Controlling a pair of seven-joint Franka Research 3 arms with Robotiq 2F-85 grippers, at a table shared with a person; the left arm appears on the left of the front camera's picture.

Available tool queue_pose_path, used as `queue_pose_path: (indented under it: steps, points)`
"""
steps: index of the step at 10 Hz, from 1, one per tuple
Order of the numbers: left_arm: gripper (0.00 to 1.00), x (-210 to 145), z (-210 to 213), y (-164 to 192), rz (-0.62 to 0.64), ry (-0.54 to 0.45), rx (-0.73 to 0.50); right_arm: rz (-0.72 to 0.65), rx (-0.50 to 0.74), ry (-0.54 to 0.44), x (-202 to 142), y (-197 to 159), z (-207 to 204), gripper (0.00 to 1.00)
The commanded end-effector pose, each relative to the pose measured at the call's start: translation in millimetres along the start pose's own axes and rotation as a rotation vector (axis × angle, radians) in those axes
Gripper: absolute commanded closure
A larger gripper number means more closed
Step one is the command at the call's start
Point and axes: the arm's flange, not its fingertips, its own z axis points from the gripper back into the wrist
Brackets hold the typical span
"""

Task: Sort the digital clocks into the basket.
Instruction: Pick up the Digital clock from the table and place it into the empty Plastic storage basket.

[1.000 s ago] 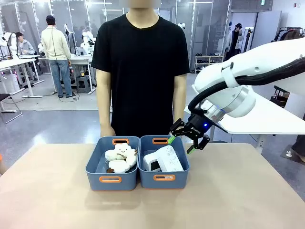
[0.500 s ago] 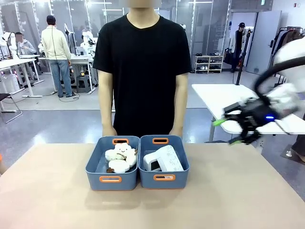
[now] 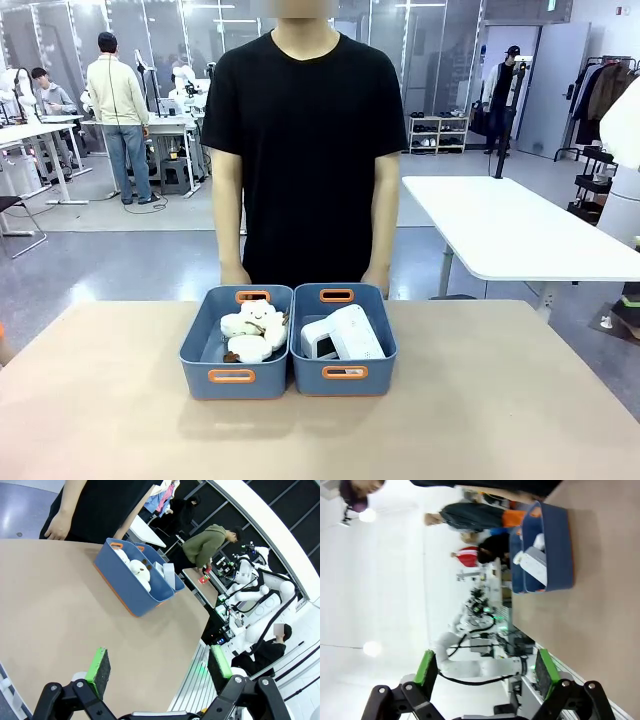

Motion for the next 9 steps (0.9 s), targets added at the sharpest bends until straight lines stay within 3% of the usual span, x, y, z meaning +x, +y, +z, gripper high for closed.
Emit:
queue_pose_path:
  steps: [1, 2, 9]
  points:
    - [0.0, 0, -1, -3, 0.01, -0.001, 0.01, -0.03, -0.013, 0.033, 24, -8, -24, 0.0]
    - [0.0, 0, -1, -3, 0.01, -0.001, 0.01, 0.0, 0.0, 0.0, 0, 0, 0, 0.0]
    - [0.0, 0, -1, -3, 0.01, -0.001, 0.01, 0.0, 0.0, 0.0, 0, 0, 0, 0.0]
